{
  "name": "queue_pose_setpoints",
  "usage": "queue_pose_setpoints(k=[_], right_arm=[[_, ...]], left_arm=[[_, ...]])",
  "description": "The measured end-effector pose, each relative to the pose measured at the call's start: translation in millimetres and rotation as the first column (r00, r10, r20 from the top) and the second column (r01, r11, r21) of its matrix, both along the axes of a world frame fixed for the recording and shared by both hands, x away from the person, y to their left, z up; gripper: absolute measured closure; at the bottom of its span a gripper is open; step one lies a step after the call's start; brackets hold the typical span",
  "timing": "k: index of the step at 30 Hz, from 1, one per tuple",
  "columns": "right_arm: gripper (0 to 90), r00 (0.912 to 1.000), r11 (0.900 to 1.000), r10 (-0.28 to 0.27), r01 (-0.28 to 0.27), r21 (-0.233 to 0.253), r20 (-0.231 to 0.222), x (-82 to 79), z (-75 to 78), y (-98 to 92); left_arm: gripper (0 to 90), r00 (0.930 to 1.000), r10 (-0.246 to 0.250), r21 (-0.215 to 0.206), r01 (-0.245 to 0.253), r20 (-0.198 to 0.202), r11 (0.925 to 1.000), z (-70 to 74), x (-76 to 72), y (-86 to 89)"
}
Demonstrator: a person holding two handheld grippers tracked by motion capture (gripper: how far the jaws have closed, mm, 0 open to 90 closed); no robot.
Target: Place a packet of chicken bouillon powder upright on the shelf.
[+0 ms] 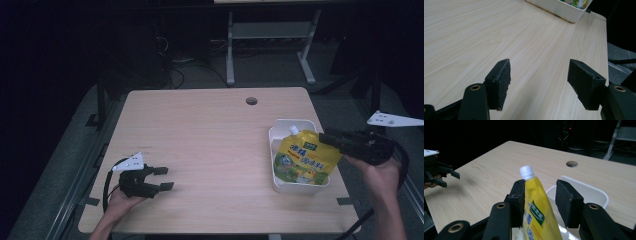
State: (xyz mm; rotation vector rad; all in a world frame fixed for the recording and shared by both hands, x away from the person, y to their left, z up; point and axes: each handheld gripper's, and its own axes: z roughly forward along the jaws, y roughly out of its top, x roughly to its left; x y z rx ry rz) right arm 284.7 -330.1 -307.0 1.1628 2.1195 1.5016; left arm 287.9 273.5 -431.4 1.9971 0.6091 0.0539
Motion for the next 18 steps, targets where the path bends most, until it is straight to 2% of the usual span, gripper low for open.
queue_pose_setpoints(k=[5, 7, 18], right_arm=[[56.8, 0.9994, 0.999, 0.03, -0.03, -0.011, 0.015, 1.0, 10.3, 14.5], [55.3, 0.9983, 0.998, 0.057, -0.057, -0.021, 0.012, 2.2, 12.9, 26.8], [50.7, 0.9899, 0.989, 0.141, -0.141, -0.042, -0.015, 10.4, 6.1, 67.3]], left_arm=[[34.4, 1.0, 0.002, -0.001, -0.002, 0.001, 1.0, 0.4, -0.2, 0.6], [34.4, 1.0, 0.003, -0.002, -0.003, 0.001, 1.0, 0.5, -0.2, 1.0], [33.8, 1.0, 0.008, -0.004, -0.008, -0.004, 1.0, 0.5, -0.6, 3.0]])
